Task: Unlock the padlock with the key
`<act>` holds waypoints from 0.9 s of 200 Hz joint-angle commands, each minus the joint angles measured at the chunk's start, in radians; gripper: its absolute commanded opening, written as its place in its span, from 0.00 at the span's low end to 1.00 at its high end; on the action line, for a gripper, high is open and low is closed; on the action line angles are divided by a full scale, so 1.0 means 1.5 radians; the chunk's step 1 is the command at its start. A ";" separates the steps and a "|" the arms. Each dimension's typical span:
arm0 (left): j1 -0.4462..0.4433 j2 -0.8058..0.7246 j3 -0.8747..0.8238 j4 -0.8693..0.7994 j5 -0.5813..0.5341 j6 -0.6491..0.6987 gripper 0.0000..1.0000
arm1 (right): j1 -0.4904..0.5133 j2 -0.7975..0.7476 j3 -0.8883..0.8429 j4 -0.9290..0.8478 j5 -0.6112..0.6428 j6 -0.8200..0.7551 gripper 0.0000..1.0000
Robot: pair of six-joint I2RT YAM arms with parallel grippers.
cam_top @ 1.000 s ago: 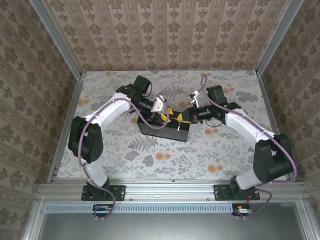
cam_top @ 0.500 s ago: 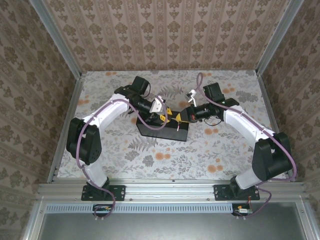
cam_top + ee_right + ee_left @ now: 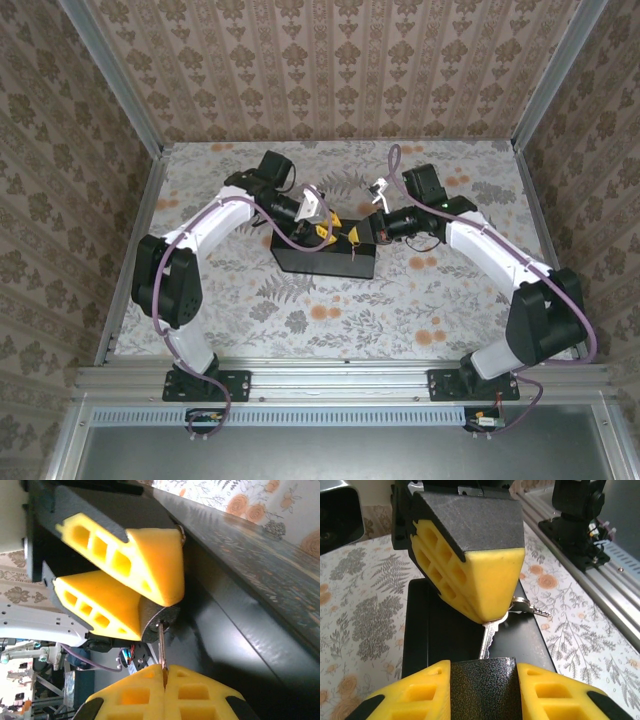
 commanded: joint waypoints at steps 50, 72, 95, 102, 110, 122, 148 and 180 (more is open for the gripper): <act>-0.034 -0.008 0.045 0.002 0.037 0.032 0.07 | 0.027 -0.016 0.005 0.120 -0.077 0.067 0.00; -0.042 -0.018 0.031 0.009 0.025 0.035 0.07 | 0.013 -0.018 -0.031 0.206 -0.086 0.129 0.00; -0.046 -0.021 0.031 0.002 0.033 0.042 0.07 | 0.009 -0.014 -0.049 0.250 -0.093 0.156 0.00; -0.048 -0.022 0.031 -0.003 0.033 0.046 0.07 | 0.007 -0.009 -0.051 0.260 -0.096 0.165 0.00; -0.049 -0.025 0.032 -0.007 0.036 0.049 0.07 | 0.004 -0.004 -0.054 0.275 -0.103 0.172 0.00; -0.048 -0.031 0.031 -0.018 0.046 0.059 0.07 | -0.005 0.001 -0.058 0.282 -0.113 0.171 0.00; -0.035 -0.034 0.031 -0.059 0.047 0.100 0.07 | -0.024 0.006 -0.046 0.231 -0.149 0.125 0.00; -0.022 -0.030 0.038 -0.111 0.055 0.145 0.09 | -0.023 0.025 -0.036 0.175 -0.213 0.068 0.00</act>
